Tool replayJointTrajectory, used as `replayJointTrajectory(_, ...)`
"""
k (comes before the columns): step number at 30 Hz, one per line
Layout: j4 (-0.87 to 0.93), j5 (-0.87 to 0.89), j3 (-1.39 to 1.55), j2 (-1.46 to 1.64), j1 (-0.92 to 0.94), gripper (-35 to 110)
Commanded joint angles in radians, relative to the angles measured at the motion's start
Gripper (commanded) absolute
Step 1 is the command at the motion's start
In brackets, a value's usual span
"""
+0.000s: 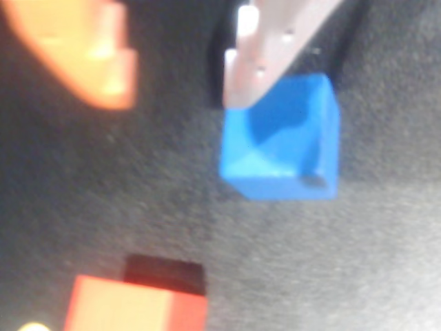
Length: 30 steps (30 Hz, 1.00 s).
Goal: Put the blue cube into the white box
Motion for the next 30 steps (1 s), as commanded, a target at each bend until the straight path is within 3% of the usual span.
replayJointTrajectory(1,-0.015,-0.017,0.003,0.005,-0.011,16)
replayJointTrajectory(30,-0.074,-0.055,0.195,0.017,-0.035,28)
